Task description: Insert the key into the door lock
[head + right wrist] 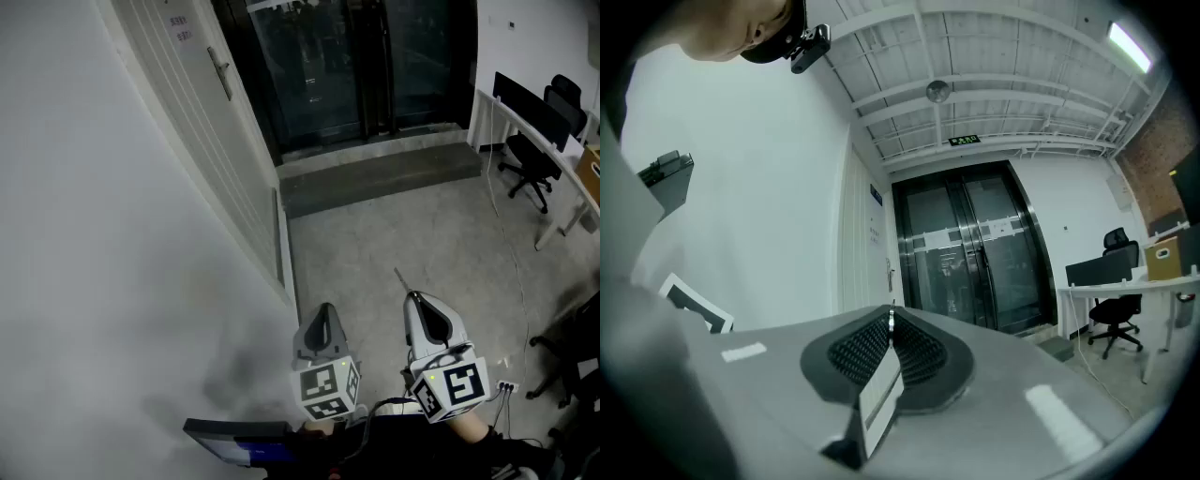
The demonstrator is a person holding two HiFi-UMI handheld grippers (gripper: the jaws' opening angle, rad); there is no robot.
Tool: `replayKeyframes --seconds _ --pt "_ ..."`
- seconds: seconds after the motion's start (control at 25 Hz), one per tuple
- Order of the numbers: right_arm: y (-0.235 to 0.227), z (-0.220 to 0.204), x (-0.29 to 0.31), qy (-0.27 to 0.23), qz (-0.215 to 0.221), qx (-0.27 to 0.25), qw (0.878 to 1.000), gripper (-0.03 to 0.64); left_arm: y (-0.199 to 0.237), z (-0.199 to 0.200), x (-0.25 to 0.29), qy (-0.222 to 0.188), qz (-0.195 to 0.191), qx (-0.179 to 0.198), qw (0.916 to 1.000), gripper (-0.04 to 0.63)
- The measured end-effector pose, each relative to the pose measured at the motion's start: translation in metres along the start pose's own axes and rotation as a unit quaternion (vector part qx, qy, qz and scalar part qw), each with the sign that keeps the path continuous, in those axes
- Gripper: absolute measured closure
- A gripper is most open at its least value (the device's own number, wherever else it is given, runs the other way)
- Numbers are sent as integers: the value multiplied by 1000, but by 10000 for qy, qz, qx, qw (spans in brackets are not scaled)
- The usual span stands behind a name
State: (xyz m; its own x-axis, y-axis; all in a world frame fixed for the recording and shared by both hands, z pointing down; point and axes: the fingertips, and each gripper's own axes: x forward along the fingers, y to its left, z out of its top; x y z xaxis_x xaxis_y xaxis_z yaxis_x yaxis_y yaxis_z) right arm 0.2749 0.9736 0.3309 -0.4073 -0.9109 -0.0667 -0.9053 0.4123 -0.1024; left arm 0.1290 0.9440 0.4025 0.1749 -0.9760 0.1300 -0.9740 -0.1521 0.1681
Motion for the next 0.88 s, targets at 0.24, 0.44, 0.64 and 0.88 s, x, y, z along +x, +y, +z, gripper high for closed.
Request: replayKeyframes --seconds 0.24,0.44,0.64,0.88 --pt "0 1 -2 -5 -5 -8 10000 604 -1 0 -1 0 2 -3 10000 595" --pt "0 1 -2 2 2 -20 10000 604 -2 -1 -1 6 -1 -13 10000 595" --pt "0 0 -3 -1 -2 -4 10000 604 1 -4 -3 35 34 -46 10000 595" --pt "5 -2 4 35 -20 -1 10000 604 10 -7 -1 119 24 -88 9999 595"
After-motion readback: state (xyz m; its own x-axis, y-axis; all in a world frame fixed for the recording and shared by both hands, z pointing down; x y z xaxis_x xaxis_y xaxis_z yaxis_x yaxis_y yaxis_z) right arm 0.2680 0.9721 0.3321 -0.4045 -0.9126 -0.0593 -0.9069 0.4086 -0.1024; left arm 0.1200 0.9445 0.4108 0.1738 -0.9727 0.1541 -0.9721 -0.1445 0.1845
